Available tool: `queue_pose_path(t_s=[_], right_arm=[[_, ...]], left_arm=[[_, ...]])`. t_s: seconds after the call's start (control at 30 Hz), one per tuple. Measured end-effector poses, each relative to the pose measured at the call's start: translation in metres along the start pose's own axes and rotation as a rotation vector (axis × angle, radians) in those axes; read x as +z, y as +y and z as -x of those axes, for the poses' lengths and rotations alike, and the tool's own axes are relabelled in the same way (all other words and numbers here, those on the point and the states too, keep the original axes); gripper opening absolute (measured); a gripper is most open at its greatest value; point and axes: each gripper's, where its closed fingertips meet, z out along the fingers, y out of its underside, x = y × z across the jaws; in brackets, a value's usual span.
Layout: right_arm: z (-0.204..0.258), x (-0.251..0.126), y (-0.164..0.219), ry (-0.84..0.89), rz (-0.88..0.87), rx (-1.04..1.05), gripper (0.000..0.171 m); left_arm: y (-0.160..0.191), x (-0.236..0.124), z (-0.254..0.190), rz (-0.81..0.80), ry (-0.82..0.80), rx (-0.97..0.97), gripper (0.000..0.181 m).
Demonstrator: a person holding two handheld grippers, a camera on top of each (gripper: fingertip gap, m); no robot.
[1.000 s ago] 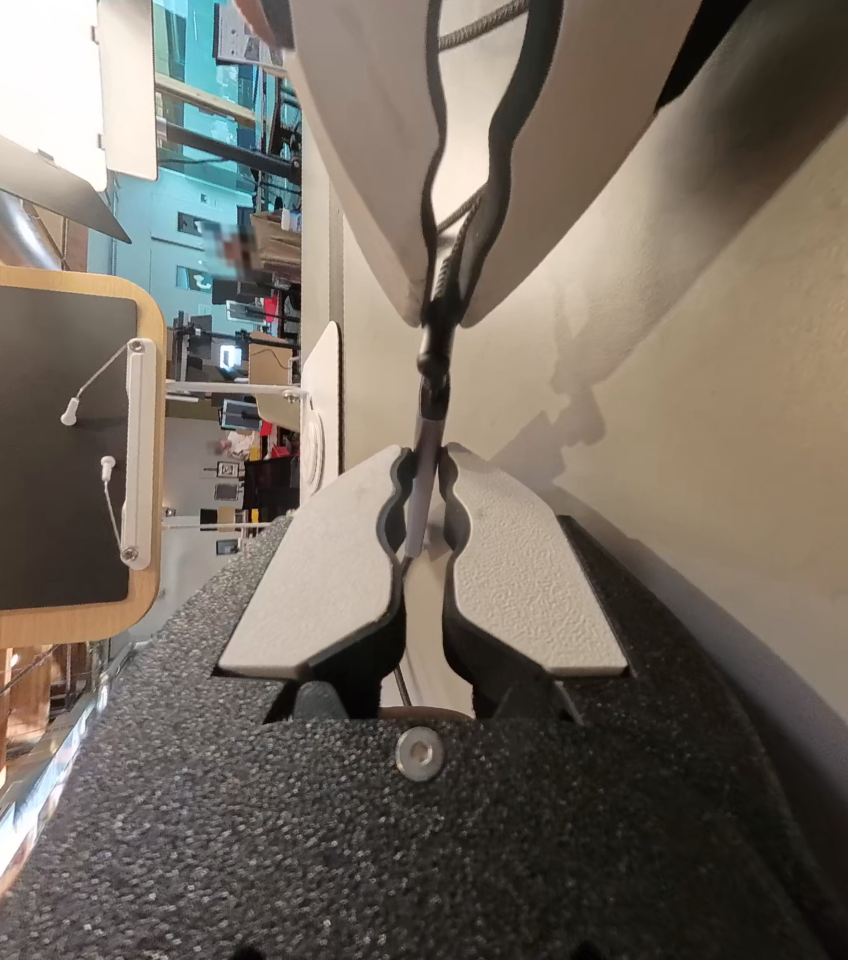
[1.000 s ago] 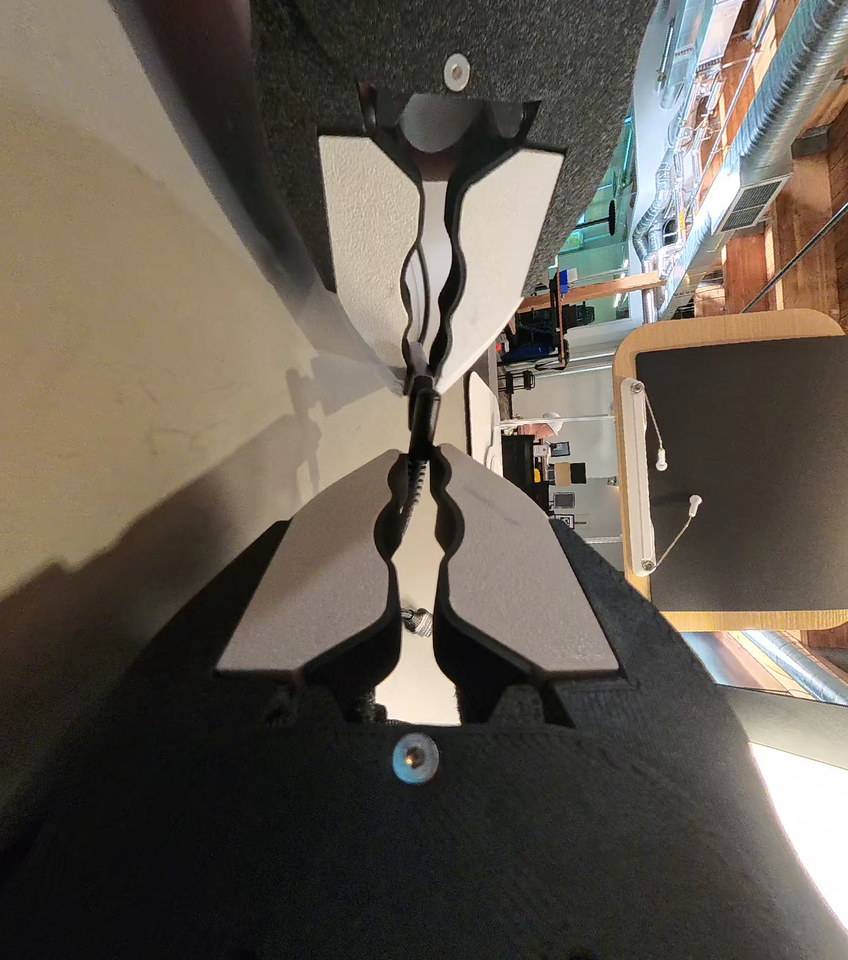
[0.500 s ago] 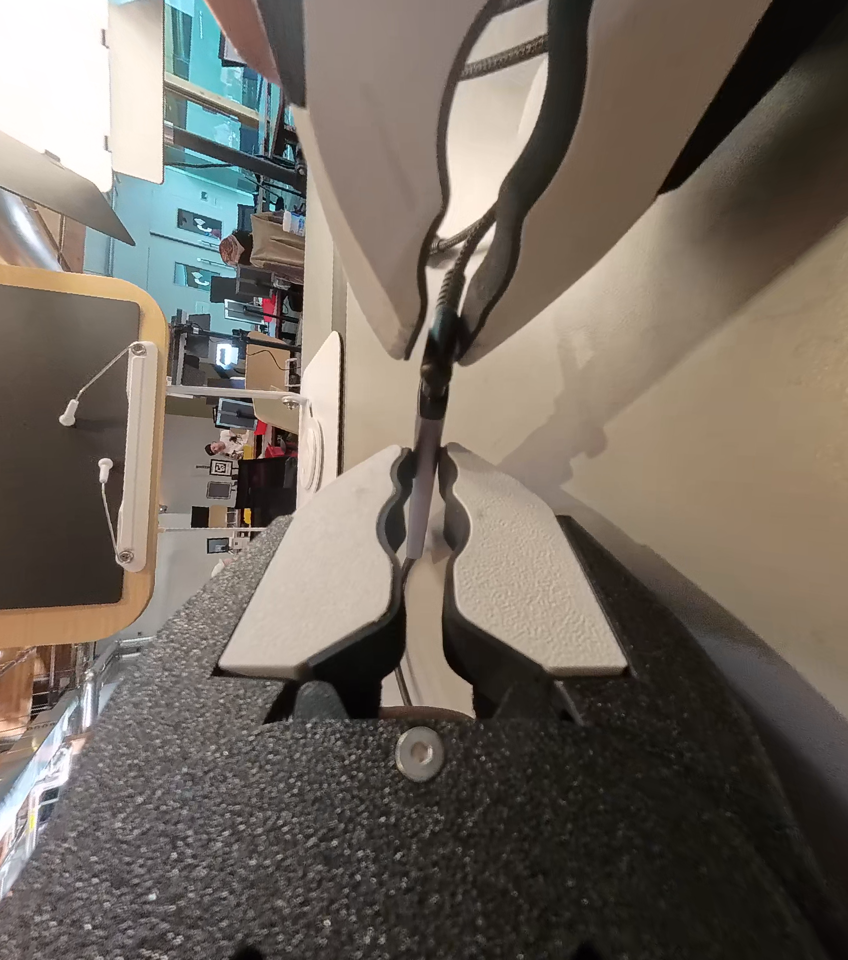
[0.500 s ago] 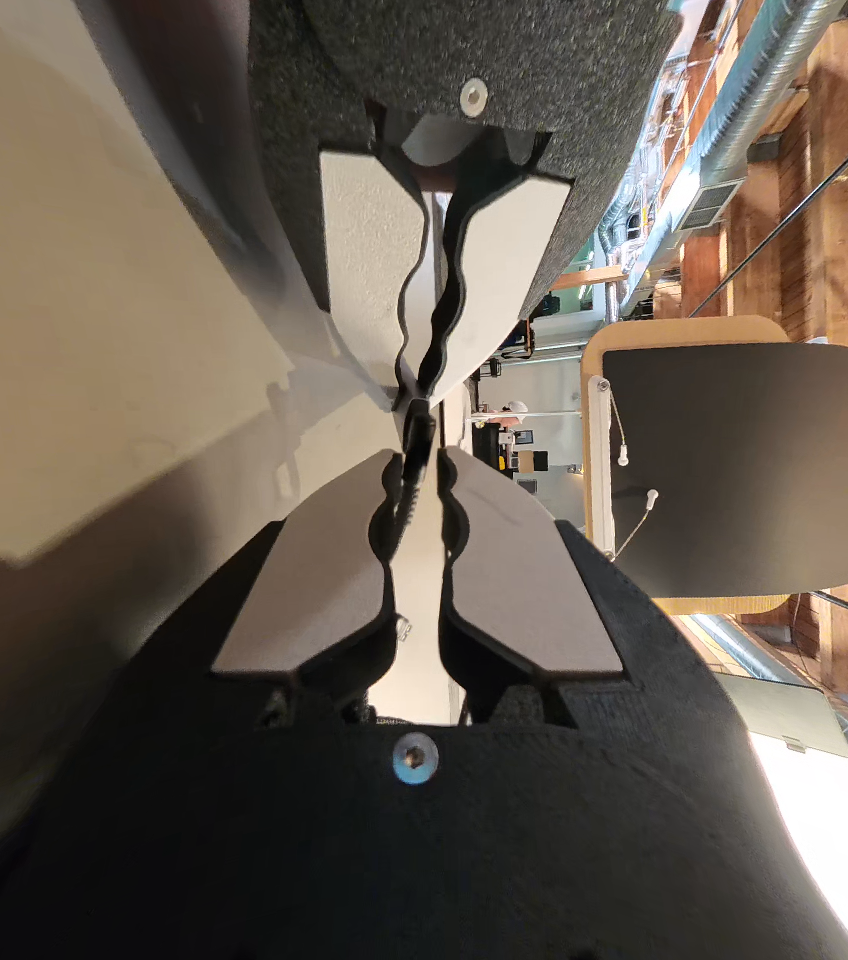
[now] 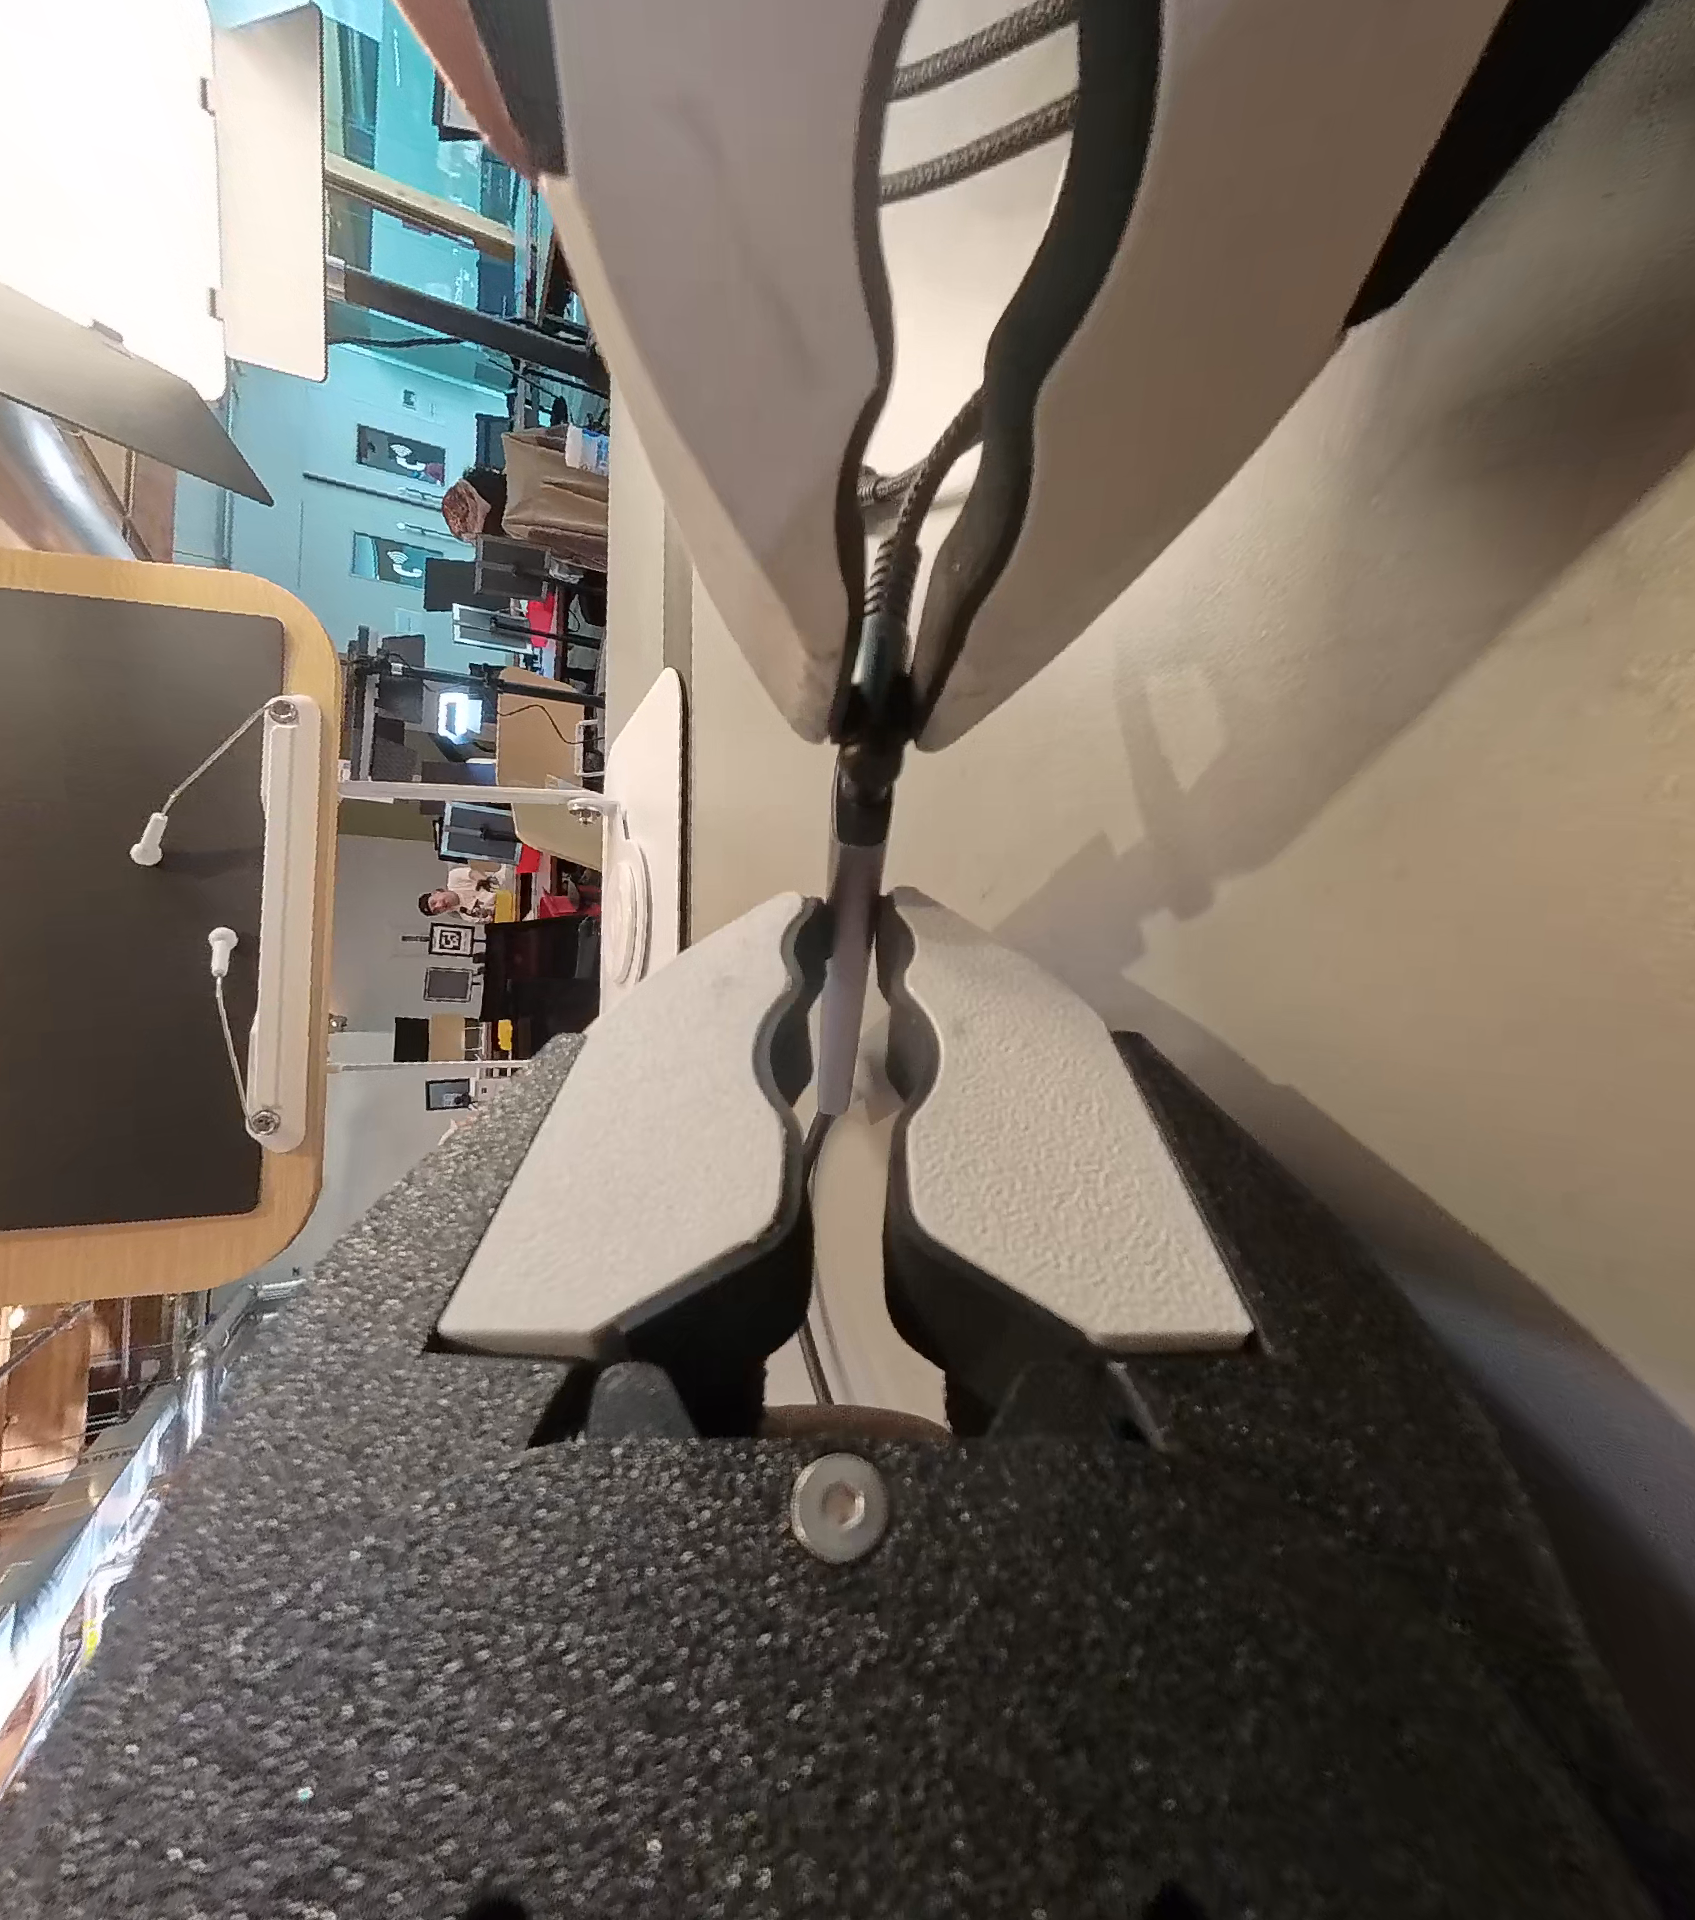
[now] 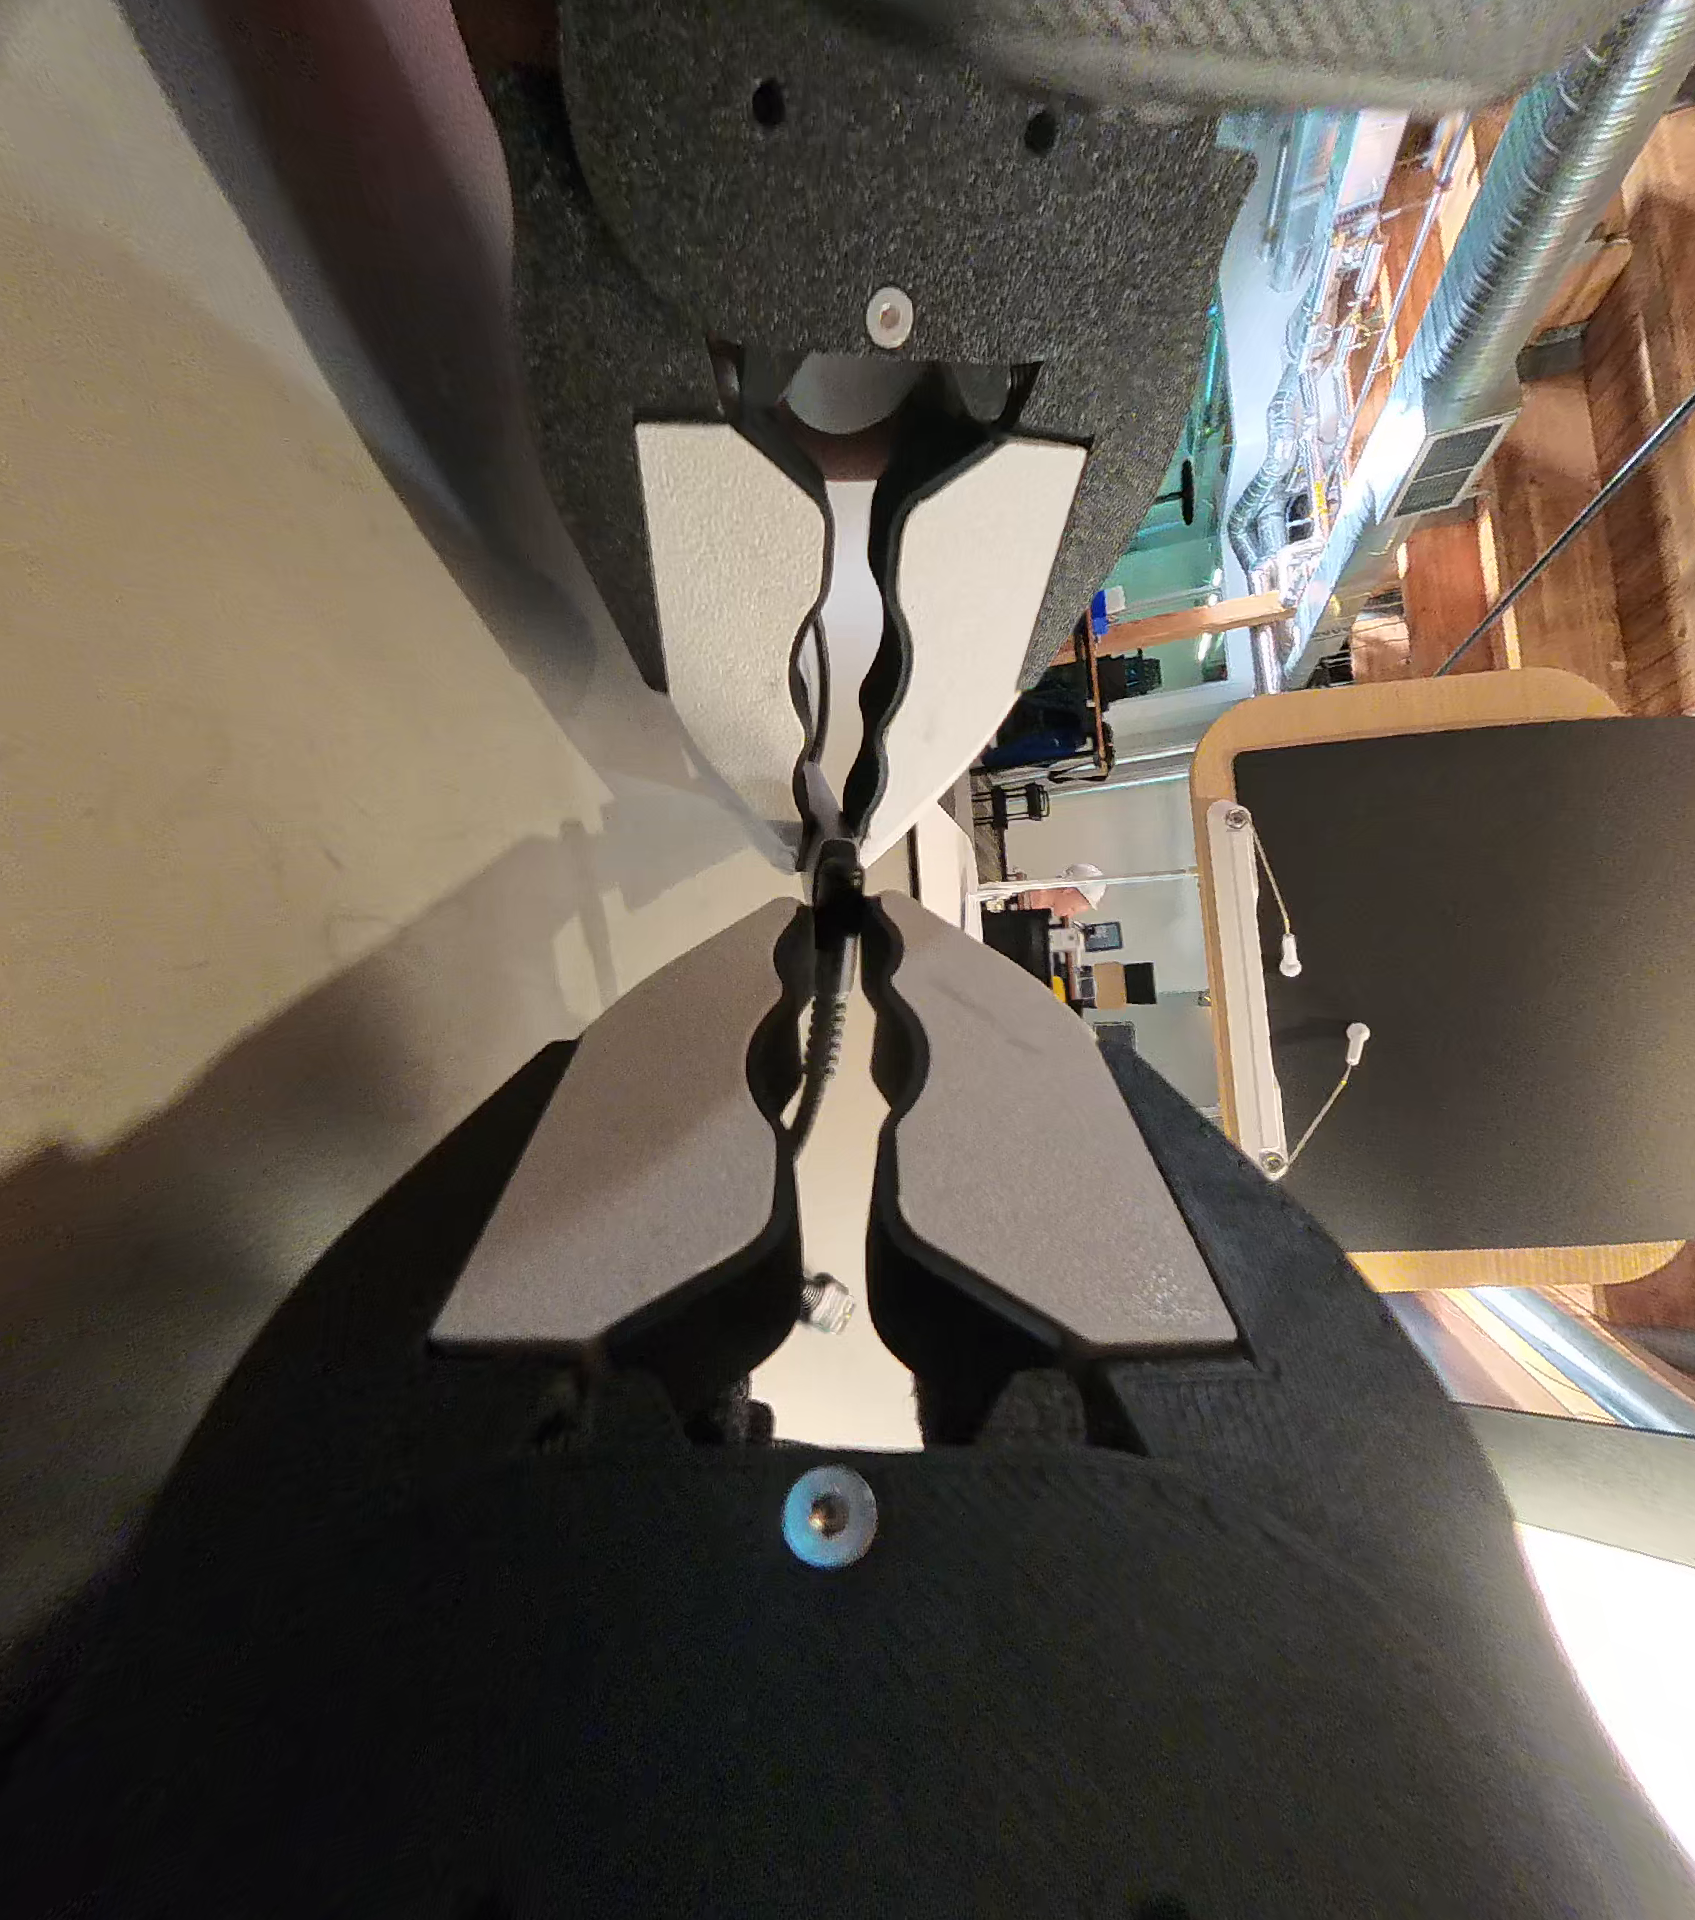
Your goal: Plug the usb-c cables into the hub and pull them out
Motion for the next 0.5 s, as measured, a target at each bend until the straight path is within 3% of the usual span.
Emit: queue_pose_path(t_s=[0.5], right_arm=[[0.0019, -0.0007, 0.0008, -0.041, -0.005, 0.041, 0.008]], left_arm=[[-0.0018, -0.0008, -0.0021, 0.044, 0.015, 0.060, 0.009]])
